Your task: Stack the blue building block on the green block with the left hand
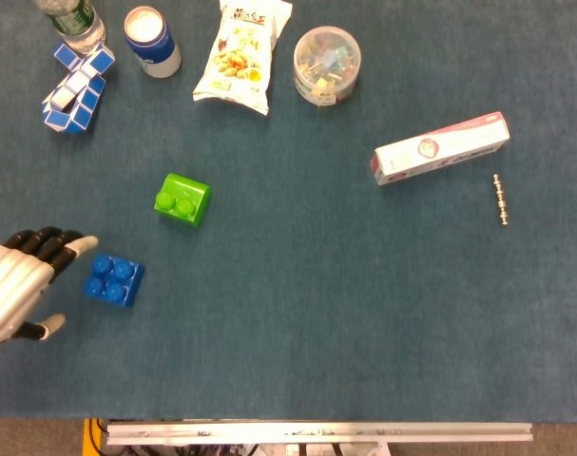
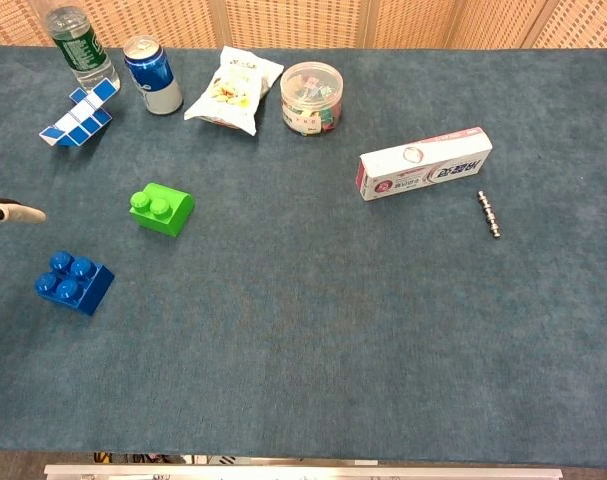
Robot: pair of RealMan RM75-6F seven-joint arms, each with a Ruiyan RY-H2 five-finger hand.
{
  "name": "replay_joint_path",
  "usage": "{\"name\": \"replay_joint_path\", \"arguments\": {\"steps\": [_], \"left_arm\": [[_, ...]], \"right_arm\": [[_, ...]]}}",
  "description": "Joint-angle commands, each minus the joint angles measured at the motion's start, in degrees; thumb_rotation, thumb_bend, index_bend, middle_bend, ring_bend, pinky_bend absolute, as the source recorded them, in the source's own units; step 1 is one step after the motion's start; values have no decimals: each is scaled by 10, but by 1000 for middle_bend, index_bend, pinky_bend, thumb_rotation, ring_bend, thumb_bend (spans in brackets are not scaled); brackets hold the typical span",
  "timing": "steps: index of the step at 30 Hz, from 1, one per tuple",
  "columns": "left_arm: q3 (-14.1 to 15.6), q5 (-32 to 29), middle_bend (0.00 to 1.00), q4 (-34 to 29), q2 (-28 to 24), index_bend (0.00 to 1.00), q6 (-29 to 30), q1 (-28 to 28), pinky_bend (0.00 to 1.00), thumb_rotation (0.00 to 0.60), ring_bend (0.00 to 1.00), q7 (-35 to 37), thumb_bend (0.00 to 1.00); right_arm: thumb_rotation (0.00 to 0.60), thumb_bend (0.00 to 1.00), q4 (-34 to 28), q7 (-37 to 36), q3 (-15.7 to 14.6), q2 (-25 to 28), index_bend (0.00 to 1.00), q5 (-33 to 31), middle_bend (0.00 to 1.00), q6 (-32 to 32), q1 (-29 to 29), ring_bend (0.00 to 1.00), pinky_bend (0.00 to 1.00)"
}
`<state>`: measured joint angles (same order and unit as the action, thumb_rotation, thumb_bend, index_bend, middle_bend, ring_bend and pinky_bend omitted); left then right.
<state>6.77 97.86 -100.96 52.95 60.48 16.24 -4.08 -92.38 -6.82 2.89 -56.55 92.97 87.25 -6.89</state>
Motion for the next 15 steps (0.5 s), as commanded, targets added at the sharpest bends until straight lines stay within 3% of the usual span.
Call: {"name": "replay_joint_path", "arguments": {"steps": [1, 15], "left_arm": [[-1, -23, 52, -8, 2, 29, -46, 26, 165, 600, 58, -42, 222], [-16, -84, 59, 6, 52, 47, -103, 64, 165, 600, 58, -109, 222]], "right_arm": [[600, 320, 1, -2, -1, 0, 343, -1, 390, 1, 1, 303, 390], [600, 320, 12, -14, -2, -2, 343, -3, 390, 4, 6, 303, 389]]}}
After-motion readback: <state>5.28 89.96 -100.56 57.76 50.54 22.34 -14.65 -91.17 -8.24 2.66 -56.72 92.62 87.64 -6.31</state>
